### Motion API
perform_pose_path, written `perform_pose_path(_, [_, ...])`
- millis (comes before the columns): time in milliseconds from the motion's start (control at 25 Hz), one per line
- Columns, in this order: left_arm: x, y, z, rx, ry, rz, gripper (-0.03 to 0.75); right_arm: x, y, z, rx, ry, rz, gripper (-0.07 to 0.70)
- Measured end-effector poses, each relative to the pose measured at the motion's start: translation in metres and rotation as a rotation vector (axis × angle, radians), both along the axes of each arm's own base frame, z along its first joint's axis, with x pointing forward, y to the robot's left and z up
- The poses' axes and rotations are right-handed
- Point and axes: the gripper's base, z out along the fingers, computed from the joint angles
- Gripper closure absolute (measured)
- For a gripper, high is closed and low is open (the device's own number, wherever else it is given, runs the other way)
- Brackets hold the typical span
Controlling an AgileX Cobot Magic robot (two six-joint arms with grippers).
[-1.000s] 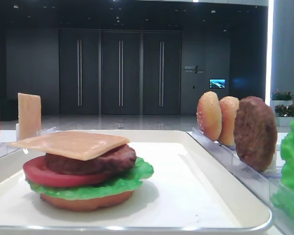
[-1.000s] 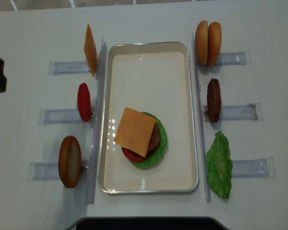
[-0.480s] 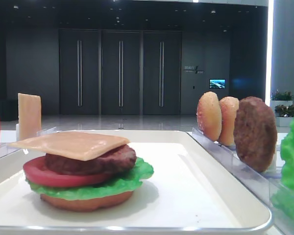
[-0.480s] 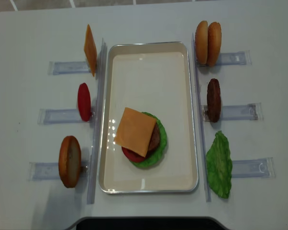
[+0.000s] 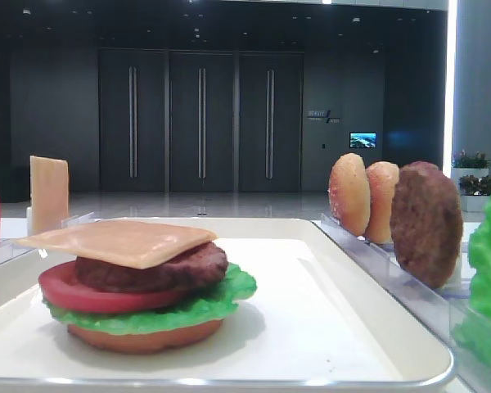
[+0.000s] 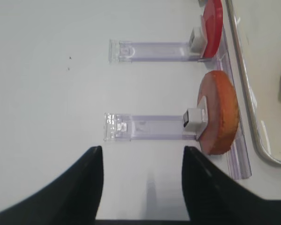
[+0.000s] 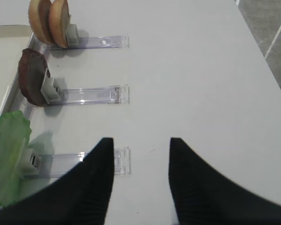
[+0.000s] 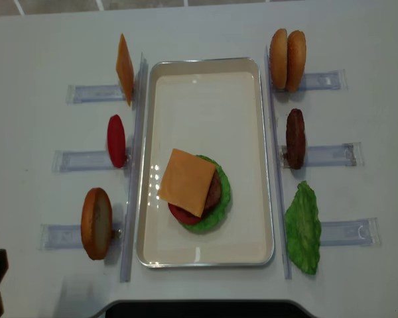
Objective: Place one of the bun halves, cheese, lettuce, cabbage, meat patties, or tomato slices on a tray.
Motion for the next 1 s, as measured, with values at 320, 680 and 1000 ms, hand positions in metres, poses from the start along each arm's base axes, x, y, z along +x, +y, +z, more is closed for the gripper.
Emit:
perform_pose_path(320, [-0.022, -0.001, -0.002, 0.001, -0.184, -0.004, 0.307, 0.000, 0.000, 0.000, 0.000, 0.000, 0.000, 0.358])
perform_pose_path(680, [-0.022, -0.001, -0.003, 0.001, -0.192, -0.004, 0.307, 0.000, 0.000, 0.000, 0.000, 0.000, 0.000, 0.358])
perform_pose_path(1000, [-0.022, -0.001, -0.003, 0.001, -0.192, -0.004, 0.307, 0.000, 0.000, 0.000, 0.000, 0.000, 0.000, 0.358])
